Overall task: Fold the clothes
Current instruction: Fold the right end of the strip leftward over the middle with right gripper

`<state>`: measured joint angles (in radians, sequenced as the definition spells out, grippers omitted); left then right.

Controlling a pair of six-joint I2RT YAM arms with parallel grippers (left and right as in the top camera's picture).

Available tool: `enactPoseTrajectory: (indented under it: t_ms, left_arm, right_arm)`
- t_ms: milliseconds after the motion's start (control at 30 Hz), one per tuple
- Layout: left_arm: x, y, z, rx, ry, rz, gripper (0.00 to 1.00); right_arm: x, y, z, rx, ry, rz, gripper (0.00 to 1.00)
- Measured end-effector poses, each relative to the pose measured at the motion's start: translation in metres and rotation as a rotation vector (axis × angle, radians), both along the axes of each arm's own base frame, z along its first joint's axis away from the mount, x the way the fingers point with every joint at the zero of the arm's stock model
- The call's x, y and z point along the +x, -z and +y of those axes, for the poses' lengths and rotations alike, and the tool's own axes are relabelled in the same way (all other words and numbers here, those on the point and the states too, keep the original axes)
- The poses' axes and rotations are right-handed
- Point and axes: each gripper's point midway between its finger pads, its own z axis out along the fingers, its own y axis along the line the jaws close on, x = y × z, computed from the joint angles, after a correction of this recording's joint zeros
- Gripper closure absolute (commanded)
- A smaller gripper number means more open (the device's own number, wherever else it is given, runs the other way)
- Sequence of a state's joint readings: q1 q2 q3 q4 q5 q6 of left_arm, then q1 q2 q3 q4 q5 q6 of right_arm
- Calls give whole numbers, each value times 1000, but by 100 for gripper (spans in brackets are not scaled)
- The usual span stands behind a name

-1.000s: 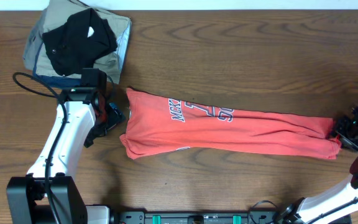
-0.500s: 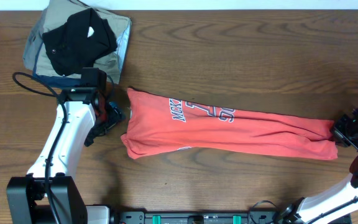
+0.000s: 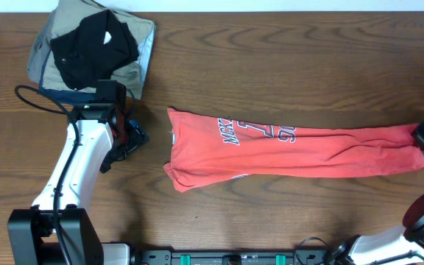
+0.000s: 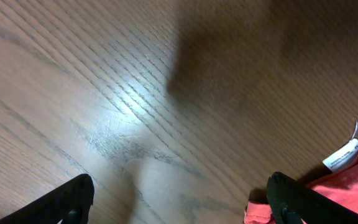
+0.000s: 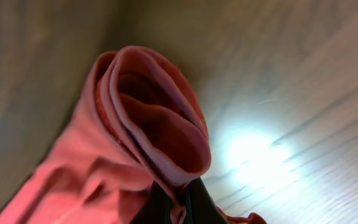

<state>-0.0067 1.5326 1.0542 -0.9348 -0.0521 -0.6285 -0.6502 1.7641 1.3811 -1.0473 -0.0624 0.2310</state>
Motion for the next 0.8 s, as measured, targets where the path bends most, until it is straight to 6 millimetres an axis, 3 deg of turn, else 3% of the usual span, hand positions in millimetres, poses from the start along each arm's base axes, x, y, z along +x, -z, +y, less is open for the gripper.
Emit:
enactPoseTrajectory:
  t_ms: [167, 367, 633, 800]
  left_arm:
    - [0, 0, 0, 0, 0, 0, 10]
    - [0, 0, 0, 0, 0, 0, 10]
    - [0, 0, 0, 0, 0, 0, 10]
    - [0, 0, 0, 0, 0, 2, 10]
  right_arm:
    - [21, -3, 39, 74, -93, -40, 99]
    - [50, -9, 109, 211, -285, -115, 99]
    - [53, -11, 195, 282, -567, -80, 99]
    - [50, -11, 227, 288, -674, -59, 99]
